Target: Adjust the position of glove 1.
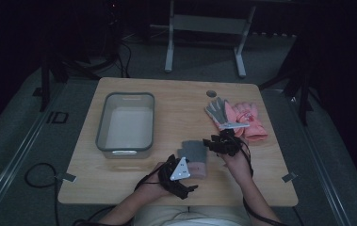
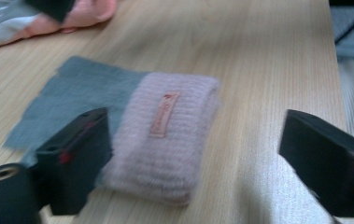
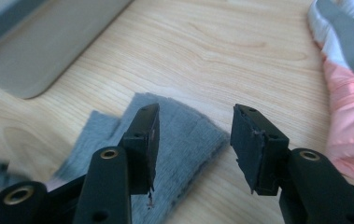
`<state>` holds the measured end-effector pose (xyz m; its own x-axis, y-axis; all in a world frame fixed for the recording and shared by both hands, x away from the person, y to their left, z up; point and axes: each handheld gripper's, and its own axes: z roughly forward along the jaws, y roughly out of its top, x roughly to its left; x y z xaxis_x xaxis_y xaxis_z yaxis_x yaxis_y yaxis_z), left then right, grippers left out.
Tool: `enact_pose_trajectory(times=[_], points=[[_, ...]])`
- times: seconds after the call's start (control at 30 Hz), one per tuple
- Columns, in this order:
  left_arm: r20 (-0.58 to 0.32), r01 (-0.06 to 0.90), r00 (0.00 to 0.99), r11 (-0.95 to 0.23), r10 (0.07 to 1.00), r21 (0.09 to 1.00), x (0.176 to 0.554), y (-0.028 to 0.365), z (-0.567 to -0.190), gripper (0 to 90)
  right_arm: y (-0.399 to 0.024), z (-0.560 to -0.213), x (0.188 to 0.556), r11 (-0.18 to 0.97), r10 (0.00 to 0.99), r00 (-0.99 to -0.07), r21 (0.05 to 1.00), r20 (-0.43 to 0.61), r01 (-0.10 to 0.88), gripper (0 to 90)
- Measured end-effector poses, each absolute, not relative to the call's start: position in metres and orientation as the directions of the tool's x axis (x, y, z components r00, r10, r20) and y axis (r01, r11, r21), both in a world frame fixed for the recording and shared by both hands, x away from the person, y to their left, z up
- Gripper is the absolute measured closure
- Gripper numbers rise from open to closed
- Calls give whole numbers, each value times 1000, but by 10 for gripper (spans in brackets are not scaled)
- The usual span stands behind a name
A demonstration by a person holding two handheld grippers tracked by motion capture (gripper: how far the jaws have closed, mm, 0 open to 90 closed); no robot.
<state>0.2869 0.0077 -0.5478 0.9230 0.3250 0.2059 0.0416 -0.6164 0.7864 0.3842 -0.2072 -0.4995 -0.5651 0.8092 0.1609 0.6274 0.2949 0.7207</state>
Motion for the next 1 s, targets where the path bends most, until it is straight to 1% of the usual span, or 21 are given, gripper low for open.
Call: enact_pose_trajectory(times=[0.03,0.07,0.1,0.17,0.23,0.3,0.4,0.47,0.5,0.57,0.6,0.67,0.7,0.73,0.83,0.9,1.0], points=[[218,28,925,-630,310,776,288,5,-548,143,-205,-502,387,298,808,-566,716,163,631,505],[226,20,928,-644,297,765,289,2,-549,150,-203,-504,391,303,807,-567,708,166,639,503],[241,7,928,-660,284,751,290,0,-550,186,-200,-507,394,314,808,-567,698,159,643,503],[294,-38,923,-701,249,712,291,-3,-552,239,-196,-513,400,326,807,-569,684,158,653,499],[330,-67,916,-723,229,688,292,-5,-554,305,-194,-520,404,335,811,-564,666,157,667,474],[362,-86,905,-740,221,667,292,-5,-554,347,-194,-526,407,337,816,-556,650,160,681,449],[408,-125,892,-760,196,637,289,-6,-557,366,-192,-534,410,342,814,-554,626,176,701,395],[414,-131,890,-761,192,635,289,-6,-558,368,-189,-541,411,376,803,-570,594,174,711,349],[427,-134,883,-766,195,629,289,-6,-558,384,-188,-543,411,380,803,-572,595,168,708,347],[479,-158,857,-788,190,595,287,-7,-559,478,-187,-543,410,377,803,-571,594,172,710,372],[487,-160,853,-796,185,583,287,-8,-558,506,-187,-543,410,377,802,-571,595,174,710,388],[480,-147,856,-798,193,584,287,-10,-556,555,-186,-543,410,368,792,-575,591,205,718,480],[461,-131,864,-795,201,593,289,-9,-555,590,-186,-543,410,356,789,-571,589,227,726,511],[433,-108,875,-785,216,610,291,-7,-553,620,-186,-543,411,353,784,-573,586,241,729,584],[349,-44,904,-757,247,652,299,-2,-548,665,-182,-543,410,361,760,-590,579,272,731,698],[311,-13,914,-749,260,663,302,-1,-545,676,-176,-540,408,407,749,-625,591,220,696,717],[276,16,924,-749,264,663,304,2,-539,687,-173,-533,406,416,734,-645,610,212,674,730]])
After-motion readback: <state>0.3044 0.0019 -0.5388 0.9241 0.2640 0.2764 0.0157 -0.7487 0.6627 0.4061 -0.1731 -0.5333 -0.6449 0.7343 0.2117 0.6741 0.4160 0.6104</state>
